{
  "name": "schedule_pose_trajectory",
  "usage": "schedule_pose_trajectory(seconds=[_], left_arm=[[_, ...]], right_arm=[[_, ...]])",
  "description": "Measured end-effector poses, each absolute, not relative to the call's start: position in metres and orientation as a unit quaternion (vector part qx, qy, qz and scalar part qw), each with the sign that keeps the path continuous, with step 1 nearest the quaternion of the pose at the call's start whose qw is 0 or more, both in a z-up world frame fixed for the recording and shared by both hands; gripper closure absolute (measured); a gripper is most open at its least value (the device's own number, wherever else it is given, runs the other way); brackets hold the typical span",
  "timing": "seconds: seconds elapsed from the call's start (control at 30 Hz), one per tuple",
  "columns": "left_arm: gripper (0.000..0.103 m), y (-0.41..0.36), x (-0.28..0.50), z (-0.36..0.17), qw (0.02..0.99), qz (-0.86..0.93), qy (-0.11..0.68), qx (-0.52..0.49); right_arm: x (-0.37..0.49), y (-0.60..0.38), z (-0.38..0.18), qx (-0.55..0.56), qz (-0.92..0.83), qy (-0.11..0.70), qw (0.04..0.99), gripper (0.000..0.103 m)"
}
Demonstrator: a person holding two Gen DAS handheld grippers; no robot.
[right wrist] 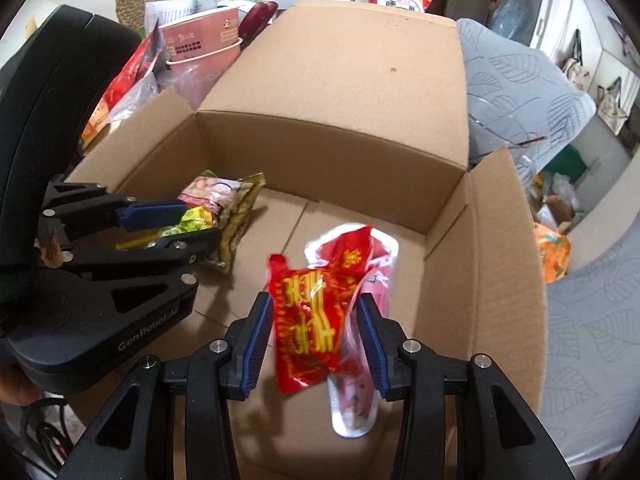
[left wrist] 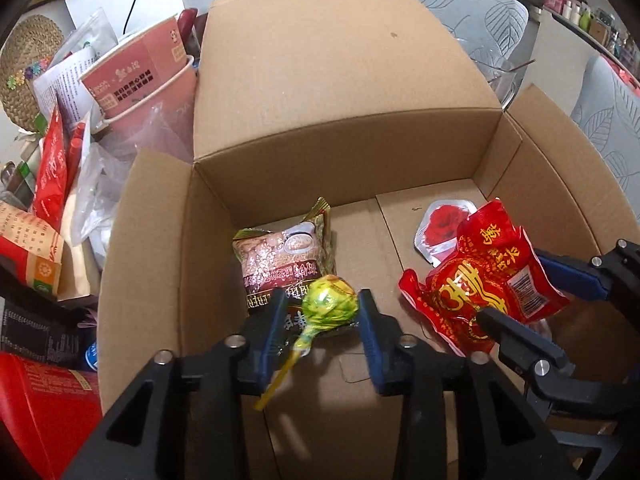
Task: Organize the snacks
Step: 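Open both grippers to drop the lollipop and red bag into the box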
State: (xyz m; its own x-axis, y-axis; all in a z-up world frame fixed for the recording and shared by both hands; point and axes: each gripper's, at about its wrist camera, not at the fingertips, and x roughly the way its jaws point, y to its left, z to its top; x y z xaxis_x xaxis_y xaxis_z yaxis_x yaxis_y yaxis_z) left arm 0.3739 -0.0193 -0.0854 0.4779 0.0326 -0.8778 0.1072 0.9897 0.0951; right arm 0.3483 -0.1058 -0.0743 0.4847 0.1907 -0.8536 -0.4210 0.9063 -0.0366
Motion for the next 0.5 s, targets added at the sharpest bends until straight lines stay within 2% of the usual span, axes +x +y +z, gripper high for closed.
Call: schedule_pose_trajectory(seconds=[0.03, 0.13, 0.27, 0.5], left_arm=[[0.052, -0.021, 0.372, -0.084, 0.859, -0.020, 0.507, 0.071], [0.041, -0.023, 0.367, -0.073, 0.866, -0.014, 0.494, 0.076], [0.040, -0.024, 0.358, -0.059, 0.875, -0.007, 0.478, 0.078], [0.040, -0.014, 0.335, -0.026, 0.890, -0.007, 0.453, 0.061]], right_arm=[[0.347, -0.106, -0.074, -0.123, 0.177, 0.476, 0.853, 0.060], [0.342, -0.111, -0.069, -0.121, 0.175, 0.476, 0.853, 0.060], [0.336, -0.111, -0.060, -0.121, 0.171, 0.467, 0.859, 0.053], [0.321, -0.116, -0.028, -0.116, 0.161, 0.440, 0.876, 0.053]])
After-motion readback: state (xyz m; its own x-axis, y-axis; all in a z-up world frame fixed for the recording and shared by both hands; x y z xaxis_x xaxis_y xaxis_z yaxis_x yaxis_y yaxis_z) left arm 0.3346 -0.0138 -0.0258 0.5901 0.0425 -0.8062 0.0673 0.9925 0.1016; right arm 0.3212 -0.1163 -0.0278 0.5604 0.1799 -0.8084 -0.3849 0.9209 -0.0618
